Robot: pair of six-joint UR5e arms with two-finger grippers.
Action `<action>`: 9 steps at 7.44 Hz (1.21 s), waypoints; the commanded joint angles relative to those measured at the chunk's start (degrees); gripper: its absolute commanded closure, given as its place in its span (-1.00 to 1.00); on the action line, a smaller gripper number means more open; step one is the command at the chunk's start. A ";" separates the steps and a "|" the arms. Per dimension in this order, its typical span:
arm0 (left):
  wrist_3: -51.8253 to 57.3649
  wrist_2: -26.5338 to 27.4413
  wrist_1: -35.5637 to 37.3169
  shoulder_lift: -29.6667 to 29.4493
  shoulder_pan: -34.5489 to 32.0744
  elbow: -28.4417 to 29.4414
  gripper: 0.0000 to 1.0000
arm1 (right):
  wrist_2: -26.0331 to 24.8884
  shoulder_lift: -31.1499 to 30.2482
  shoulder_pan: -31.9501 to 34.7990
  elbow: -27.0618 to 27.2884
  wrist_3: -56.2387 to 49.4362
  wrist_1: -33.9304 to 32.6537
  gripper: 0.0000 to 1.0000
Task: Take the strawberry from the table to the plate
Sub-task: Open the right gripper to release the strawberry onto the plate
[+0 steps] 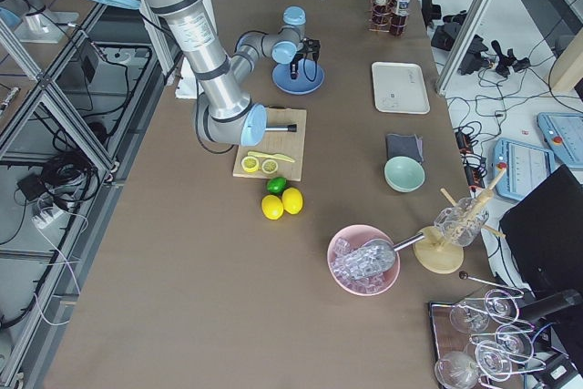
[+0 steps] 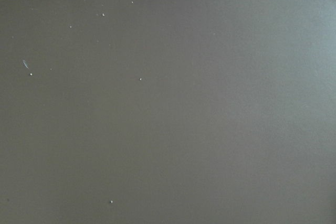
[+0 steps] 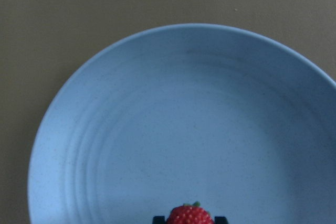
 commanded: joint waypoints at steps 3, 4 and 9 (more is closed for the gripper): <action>-0.26 -0.01 -0.26 0.39 -0.14 -0.65 -0.94 | -1.13 0.19 -0.03 -0.46 0.00 -0.17 -1.00; -0.44 -0.01 0.17 0.48 -0.14 -1.00 -0.94 | -0.44 0.19 1.10 0.50 0.00 -0.61 -1.00; 13.11 -3.78 9.44 -0.13 -7.68 -2.31 -0.93 | 18.69 -16.10 28.29 16.59 -33.48 -14.50 -1.00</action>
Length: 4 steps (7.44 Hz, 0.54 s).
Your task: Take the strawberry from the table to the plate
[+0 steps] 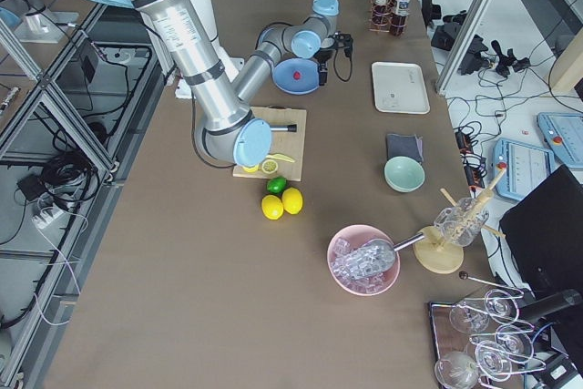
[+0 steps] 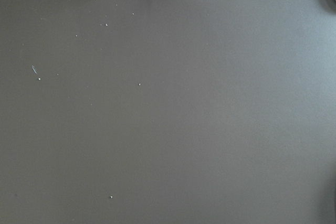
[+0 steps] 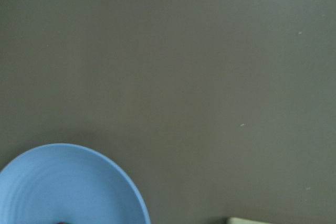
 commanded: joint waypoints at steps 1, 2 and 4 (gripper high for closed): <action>16.63 -0.21 12.63 -0.44 -5.27 -1.81 -0.93 | 7.78 -10.01 12.92 1.43 -20.51 -1.03 -1.00; 23.85 -0.21 20.53 -1.40 -8.34 -3.13 -0.93 | 11.02 -13.88 18.27 1.26 -28.60 -1.03 -1.00; 35.22 -0.21 29.02 -2.38 -13.44 -2.45 -0.93 | 16.75 -21.88 29.43 1.26 -39.80 -1.12 -1.00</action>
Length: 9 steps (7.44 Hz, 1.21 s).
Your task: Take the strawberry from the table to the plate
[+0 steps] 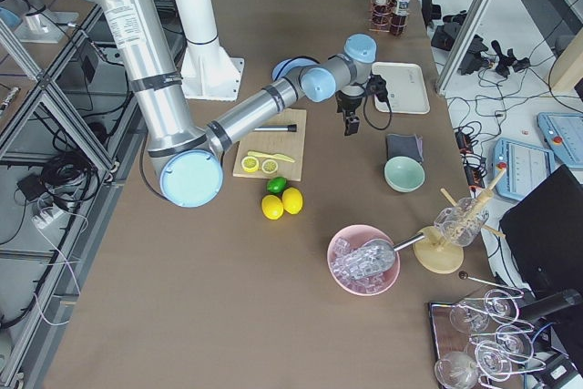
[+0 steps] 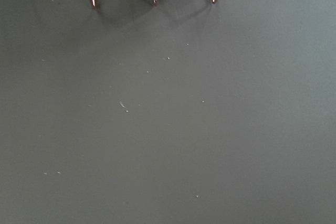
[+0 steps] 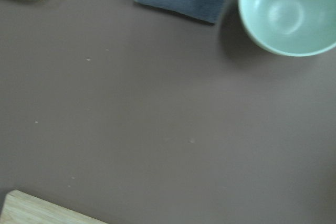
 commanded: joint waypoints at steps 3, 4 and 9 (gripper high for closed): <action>20.75 0.00 13.48 0.41 -11.01 1.01 -0.93 | 2.42 -9.33 21.78 -3.58 -31.37 -12.39 -1.00; 23.48 0.00 14.90 0.58 -12.07 2.50 -0.93 | -0.99 -9.07 24.44 -7.70 -35.98 -13.05 -1.00; 34.62 -1.14 15.52 0.41 -19.43 10.05 -0.93 | -3.73 -8.98 29.57 -14.33 -40.60 -12.62 -1.00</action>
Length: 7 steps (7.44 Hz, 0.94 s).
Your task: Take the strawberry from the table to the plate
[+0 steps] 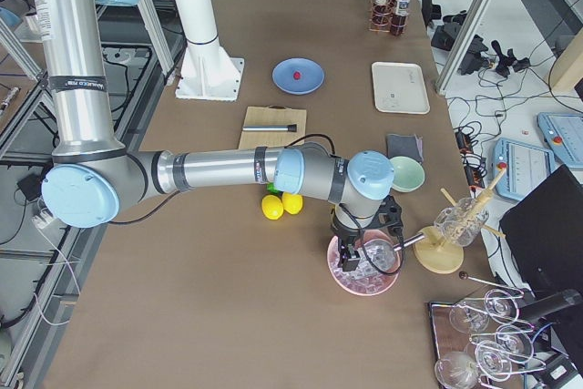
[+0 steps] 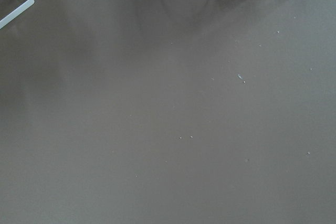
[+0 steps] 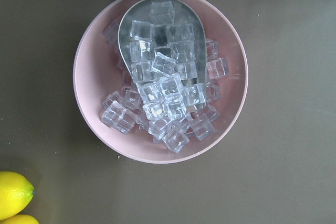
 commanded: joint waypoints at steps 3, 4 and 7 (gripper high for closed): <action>7.16 -1.71 1.14 1.57 -4.75 2.73 -0.93 | -1.07 -0.18 1.10 -3.12 -1.88 0.03 -1.00; 6.64 -1.10 0.87 1.67 -4.59 3.34 -0.94 | -1.07 -0.09 1.10 -2.95 -1.80 0.03 -1.00; 6.03 3.10 0.61 3.25 -4.58 3.70 -0.95 | -0.98 -0.70 1.19 -2.24 -1.88 0.12 -1.00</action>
